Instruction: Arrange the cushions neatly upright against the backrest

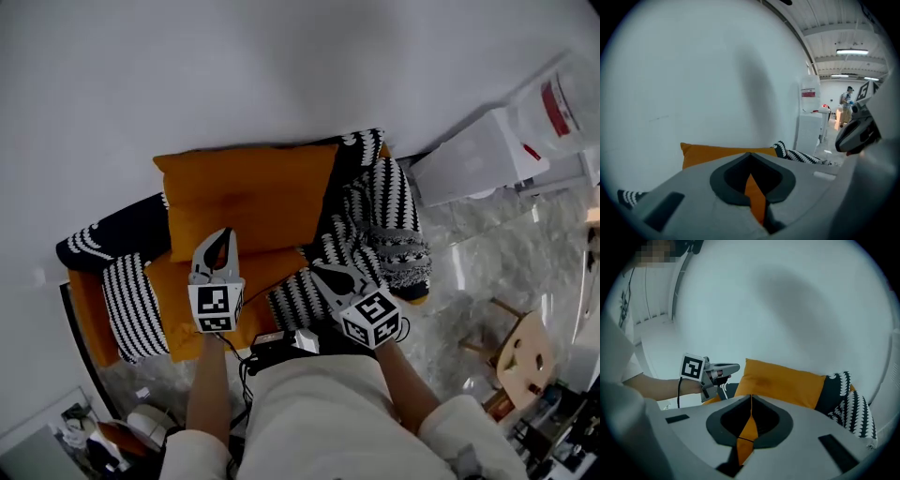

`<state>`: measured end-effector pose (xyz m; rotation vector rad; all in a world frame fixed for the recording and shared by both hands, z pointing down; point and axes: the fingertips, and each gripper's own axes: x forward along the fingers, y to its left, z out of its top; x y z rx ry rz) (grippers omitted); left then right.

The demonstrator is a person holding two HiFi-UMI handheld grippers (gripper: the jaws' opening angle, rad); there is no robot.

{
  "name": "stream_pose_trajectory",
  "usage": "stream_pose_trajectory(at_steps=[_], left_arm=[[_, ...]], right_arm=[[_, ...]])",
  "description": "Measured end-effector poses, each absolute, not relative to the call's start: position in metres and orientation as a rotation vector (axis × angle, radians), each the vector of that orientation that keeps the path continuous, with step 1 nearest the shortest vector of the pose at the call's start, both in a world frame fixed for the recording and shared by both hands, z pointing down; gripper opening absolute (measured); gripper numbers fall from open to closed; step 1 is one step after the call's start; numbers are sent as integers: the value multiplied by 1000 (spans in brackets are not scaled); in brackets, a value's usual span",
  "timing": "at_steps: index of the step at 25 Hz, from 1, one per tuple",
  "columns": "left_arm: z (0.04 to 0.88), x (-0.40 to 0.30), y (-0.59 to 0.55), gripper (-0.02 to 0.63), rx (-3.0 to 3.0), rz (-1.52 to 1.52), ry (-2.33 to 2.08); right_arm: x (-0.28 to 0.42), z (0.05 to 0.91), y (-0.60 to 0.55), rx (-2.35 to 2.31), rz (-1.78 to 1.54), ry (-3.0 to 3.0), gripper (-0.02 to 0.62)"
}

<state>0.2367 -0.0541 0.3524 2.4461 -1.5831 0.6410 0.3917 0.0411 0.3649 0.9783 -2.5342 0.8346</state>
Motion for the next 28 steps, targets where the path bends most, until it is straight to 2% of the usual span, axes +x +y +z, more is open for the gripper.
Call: stream_pose_trajectory(at_steps=[8, 15, 16, 17, 18, 20, 21, 25, 28], left_arm=[[361, 210, -64, 11, 2251, 637, -1751], [388, 158, -89, 11, 2138, 746, -1821], [394, 150, -95, 12, 2123, 764, -1828], [401, 143, -101, 15, 2107, 781, -1830], [408, 135, -107, 34, 2091, 799, -1825], [422, 121, -117, 151, 2055, 823, -1809], [429, 114, -123, 180, 2035, 826, -1807], [452, 89, -145, 239, 1964, 786, -1827], [473, 81, -158, 252, 1919, 692, -1786]], right_arm=[[397, 390, 5, 865, 909, -2529, 9], [403, 445, -59, 980, 953, -2441, 12], [405, 455, -68, 997, 959, -2426, 24], [406, 465, -78, 1014, 964, -2411, 84], [407, 473, -89, 1037, 969, -2396, 138], [412, 487, -111, 1106, 977, -2362, 153], [416, 495, -123, 1147, 977, -2343, 170], [433, 526, -172, 1284, 992, -2283, 209], [437, 545, -204, 1330, 1024, -2263, 218]])
